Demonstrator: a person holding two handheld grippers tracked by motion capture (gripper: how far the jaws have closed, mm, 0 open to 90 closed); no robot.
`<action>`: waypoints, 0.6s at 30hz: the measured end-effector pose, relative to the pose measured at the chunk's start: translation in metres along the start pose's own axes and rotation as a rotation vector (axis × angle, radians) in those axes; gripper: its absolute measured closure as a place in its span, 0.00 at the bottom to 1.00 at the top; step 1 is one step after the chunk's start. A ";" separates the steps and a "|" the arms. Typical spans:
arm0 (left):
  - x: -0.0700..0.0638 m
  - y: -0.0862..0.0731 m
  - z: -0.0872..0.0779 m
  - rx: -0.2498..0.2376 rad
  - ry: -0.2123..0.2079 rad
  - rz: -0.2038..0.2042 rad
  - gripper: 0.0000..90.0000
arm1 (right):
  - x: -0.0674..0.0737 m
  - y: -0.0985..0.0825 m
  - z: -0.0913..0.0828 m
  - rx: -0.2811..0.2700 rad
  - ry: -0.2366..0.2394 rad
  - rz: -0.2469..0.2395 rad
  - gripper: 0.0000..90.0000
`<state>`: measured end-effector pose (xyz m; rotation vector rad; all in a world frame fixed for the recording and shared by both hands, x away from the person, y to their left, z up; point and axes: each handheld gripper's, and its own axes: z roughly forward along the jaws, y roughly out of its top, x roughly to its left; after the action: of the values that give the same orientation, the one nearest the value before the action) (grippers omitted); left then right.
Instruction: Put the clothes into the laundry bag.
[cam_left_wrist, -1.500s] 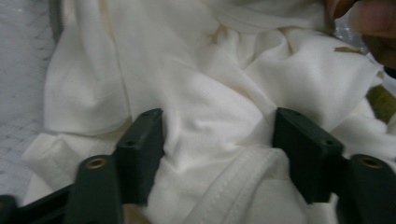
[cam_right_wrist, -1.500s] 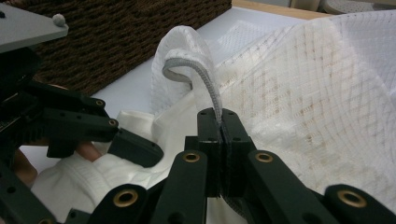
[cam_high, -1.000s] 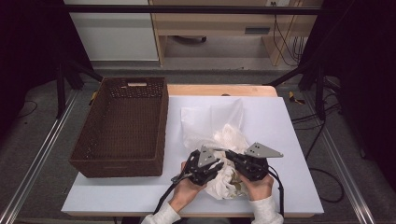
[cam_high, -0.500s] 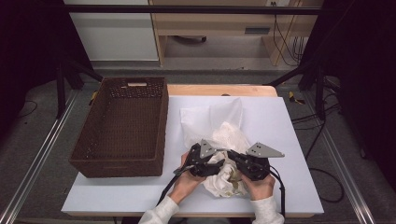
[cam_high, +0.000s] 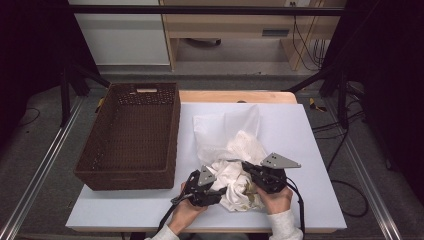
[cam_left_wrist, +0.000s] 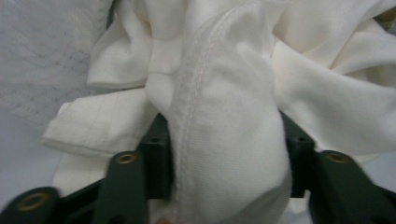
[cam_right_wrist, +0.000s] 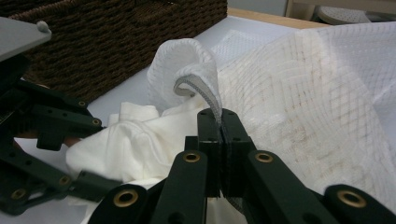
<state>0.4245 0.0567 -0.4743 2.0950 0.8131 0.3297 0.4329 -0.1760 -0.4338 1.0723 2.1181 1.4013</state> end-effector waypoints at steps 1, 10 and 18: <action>-0.002 0.002 -0.002 -0.019 0.004 0.012 0.73 | 0.000 0.000 0.001 -0.001 0.003 0.001 0.99; -0.020 0.044 0.004 -0.099 0.007 0.061 0.88 | 0.006 0.006 -0.005 -0.026 0.022 -0.017 0.99; -0.008 0.056 0.045 -0.042 0.037 0.033 0.87 | 0.006 0.011 -0.014 -0.052 0.044 -0.016 0.99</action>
<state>0.4645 -0.0009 -0.4567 2.0706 0.7876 0.4014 0.4242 -0.1777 -0.4177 1.0112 2.1038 1.4768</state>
